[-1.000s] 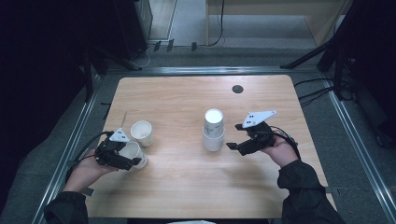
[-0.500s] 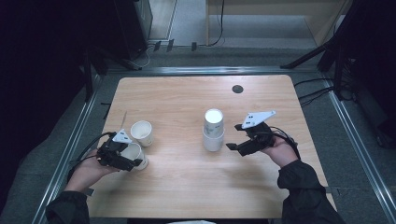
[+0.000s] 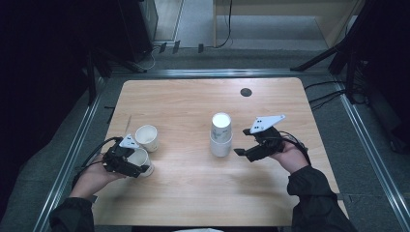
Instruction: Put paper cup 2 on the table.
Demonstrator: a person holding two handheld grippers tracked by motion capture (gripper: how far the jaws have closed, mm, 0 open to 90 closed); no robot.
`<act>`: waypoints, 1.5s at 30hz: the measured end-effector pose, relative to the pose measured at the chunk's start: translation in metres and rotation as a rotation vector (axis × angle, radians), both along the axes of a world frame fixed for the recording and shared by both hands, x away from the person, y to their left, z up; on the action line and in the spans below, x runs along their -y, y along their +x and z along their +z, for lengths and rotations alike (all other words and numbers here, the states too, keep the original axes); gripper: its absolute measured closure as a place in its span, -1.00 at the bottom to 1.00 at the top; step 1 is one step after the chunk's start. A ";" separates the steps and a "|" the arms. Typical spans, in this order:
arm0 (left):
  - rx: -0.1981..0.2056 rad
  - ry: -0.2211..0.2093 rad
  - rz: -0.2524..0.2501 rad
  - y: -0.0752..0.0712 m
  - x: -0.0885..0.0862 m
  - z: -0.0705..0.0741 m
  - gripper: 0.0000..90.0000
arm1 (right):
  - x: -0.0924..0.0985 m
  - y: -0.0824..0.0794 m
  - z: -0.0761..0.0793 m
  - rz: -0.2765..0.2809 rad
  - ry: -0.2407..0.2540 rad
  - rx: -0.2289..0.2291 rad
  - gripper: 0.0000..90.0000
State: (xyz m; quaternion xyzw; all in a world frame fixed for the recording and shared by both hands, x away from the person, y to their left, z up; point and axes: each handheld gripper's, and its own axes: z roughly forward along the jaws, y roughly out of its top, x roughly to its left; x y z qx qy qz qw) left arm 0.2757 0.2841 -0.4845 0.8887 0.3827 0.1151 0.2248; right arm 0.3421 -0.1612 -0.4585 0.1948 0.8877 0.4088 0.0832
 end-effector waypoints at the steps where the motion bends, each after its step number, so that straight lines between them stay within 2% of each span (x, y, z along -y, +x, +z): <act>1: 0.001 0.001 0.000 0.000 0.000 0.000 -0.57 | 0.000 0.000 0.000 0.001 0.000 -0.001 -0.51; 11: 0.000 -0.008 -0.015 0.000 0.005 0.001 -0.67 | -0.001 0.000 -0.001 0.006 -0.006 0.000 -0.51; 24: 0.030 -0.086 -0.002 -0.002 -0.001 0.016 -0.71 | -0.004 -0.001 -0.002 0.015 -0.020 -0.004 -0.51; 32: 0.049 -0.191 0.027 -0.003 -0.008 0.028 -0.71 | -0.005 -0.002 -0.003 0.026 -0.030 -0.002 -0.51; 37: 0.068 -0.216 0.041 -0.003 -0.009 0.034 -0.71 | -0.006 -0.003 -0.003 0.029 -0.035 -0.008 -0.51; 45: 0.091 -0.217 0.041 -0.004 -0.003 0.042 -0.71 | -0.007 -0.004 -0.004 0.034 -0.041 -0.004 -0.51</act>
